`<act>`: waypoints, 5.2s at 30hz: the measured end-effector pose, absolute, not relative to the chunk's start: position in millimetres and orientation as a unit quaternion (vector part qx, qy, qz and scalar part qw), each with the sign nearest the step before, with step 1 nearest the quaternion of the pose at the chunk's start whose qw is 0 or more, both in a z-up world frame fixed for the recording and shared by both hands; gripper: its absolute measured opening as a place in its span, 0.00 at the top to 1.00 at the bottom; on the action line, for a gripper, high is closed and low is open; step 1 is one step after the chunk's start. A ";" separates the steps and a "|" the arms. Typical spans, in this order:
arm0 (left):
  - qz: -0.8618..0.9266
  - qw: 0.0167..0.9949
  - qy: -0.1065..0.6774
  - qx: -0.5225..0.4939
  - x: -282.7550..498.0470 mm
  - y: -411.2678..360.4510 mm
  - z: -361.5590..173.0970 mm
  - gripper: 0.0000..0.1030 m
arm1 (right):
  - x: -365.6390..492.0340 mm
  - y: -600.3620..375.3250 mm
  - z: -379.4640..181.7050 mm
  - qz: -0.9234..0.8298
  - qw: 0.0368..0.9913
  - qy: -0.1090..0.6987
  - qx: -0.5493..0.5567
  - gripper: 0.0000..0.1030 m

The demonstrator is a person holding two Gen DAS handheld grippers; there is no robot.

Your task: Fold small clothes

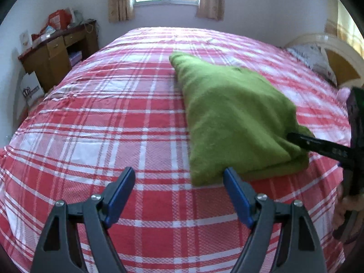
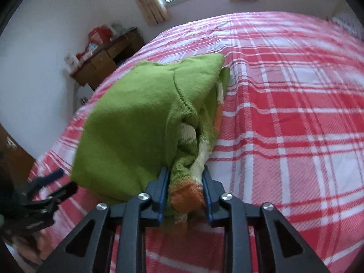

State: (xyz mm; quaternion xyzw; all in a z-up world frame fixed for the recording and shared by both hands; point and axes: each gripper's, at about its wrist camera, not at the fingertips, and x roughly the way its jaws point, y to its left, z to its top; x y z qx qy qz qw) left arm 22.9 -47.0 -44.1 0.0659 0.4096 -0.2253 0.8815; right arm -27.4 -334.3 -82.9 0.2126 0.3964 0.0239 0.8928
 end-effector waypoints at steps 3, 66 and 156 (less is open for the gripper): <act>-0.227 0.888 0.396 0.058 29.9 -40.0 -34.5 0.20 | -39.9 -327.1 -69.0 0.073 0.892 0.375 0.240 0.79; -0.213 0.892 0.398 0.035 124.1 -109.0 -72.1 0.00 | 17.0 -348.0 -55.5 0.009 0.920 0.346 0.185 0.79; -0.329 0.817 0.472 0.025 81.9 -128.0 -80.1 0.00 | -42.7 -323.8 -107.1 0.032 0.896 0.348 0.273 0.40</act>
